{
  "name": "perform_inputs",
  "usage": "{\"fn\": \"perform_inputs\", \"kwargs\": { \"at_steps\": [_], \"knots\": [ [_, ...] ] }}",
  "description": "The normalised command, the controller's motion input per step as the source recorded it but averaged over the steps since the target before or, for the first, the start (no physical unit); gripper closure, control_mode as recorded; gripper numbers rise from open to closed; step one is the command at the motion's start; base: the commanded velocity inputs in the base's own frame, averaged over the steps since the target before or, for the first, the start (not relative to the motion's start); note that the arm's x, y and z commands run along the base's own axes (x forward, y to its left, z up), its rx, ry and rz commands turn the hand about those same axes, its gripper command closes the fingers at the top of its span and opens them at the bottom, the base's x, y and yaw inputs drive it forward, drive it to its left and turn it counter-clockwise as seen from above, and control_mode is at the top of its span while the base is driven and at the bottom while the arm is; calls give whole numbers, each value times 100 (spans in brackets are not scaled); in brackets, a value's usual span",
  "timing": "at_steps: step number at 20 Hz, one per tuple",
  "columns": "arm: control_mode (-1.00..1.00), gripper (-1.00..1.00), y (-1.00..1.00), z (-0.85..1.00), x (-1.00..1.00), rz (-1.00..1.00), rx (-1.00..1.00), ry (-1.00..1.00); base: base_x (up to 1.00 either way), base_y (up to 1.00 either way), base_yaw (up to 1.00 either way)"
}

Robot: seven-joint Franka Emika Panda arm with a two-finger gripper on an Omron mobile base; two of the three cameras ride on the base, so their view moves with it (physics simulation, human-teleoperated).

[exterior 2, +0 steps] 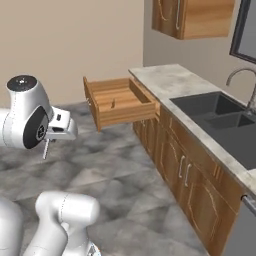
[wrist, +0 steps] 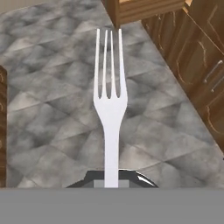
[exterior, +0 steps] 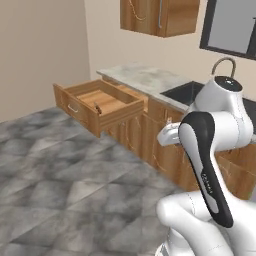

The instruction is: Pick up the metallic utensils from the counter and place them in the open drawer. Make sure not to pick up any wooden utensils.

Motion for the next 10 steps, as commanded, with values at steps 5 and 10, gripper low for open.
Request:
{"fn": "perform_inputs", "kwargs": {
  "at_steps": [5, 10],
  "knots": [
    [100, 100, 0, 0, 0, 0, 0, 0, 100, -9, 18],
    [100, 100, 0, 0, 0, 0, 0, 0, 100, -41, 13]
  ]
}}
